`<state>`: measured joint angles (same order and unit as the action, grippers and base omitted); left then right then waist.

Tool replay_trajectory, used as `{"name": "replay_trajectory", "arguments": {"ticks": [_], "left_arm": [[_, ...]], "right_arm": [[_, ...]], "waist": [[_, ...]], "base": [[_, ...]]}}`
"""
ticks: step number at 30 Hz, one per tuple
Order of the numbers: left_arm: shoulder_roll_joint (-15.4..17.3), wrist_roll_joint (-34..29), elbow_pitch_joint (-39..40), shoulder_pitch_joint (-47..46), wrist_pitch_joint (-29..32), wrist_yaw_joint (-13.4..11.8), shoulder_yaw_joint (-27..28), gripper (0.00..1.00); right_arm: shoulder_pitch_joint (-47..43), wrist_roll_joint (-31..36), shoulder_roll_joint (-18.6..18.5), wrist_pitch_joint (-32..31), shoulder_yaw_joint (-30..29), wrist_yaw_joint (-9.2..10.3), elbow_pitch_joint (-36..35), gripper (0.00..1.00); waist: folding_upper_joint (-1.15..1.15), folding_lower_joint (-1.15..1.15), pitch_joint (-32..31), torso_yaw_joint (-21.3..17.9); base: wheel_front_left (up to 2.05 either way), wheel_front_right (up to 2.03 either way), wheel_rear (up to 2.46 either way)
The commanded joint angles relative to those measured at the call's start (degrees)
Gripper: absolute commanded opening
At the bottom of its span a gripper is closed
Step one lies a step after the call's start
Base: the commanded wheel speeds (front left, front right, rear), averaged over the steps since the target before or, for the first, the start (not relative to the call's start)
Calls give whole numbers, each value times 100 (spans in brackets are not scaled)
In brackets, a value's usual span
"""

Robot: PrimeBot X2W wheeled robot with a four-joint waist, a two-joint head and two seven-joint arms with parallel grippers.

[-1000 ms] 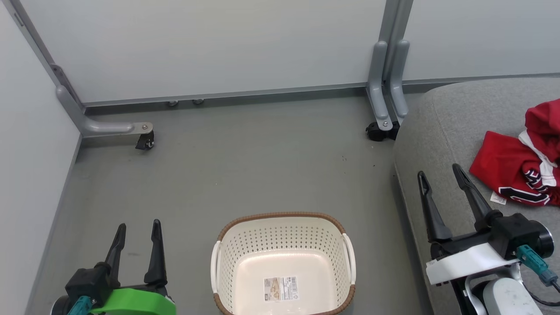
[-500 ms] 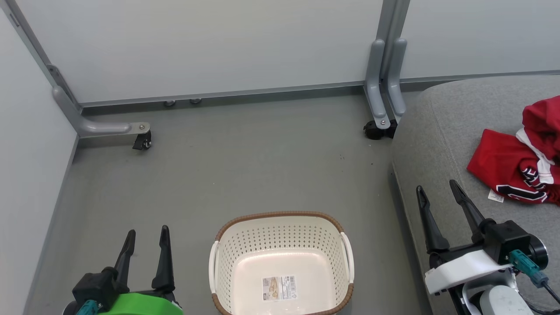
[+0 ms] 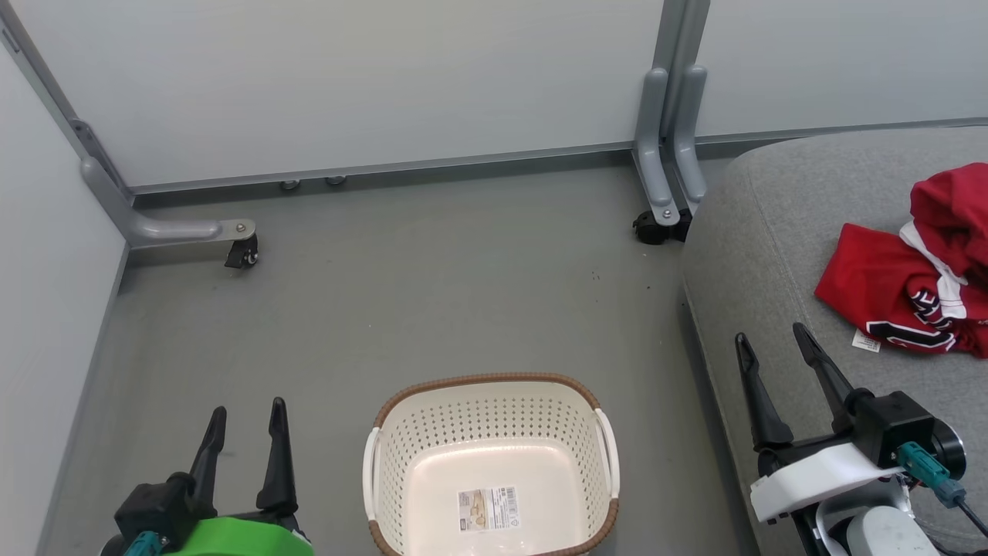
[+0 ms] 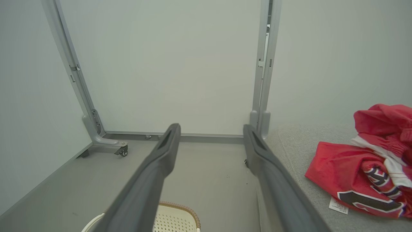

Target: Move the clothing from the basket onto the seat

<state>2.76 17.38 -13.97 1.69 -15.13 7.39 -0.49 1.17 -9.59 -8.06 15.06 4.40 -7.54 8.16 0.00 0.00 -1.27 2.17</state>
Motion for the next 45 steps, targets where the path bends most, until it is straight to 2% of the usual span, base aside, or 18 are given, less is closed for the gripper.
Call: {"name": "replay_trajectory", "arguments": {"ticks": [1,24,25,29,45], "left_arm": [[25,15,24,65,0,15,21,100],[26,2,-58,-15,0,15,-79,100],[2,18,-63,2,0,0,-95,0],[-16,74,-219,22,12,-1,-127,0],[27,1661,-163,-158,425,2,4,0]], "right_arm": [[0,-26,-24,17,-13,11,18,100],[68,-41,-4,17,-84,11,118,100],[29,-26,5,0,-73,0,119,0],[-58,-82,45,-20,-46,0,275,0],[72,-1809,128,-453,-251,1,333,0]], "waist": [[0,0,2,-8],[0,0,13,-32],[0,0,14,-32],[0,0,15,-33],[0,0,31,-57]], "base": [[0,0,0],[0,0,0],[0,0,0],[0,0,0],[0,0,0]]}}
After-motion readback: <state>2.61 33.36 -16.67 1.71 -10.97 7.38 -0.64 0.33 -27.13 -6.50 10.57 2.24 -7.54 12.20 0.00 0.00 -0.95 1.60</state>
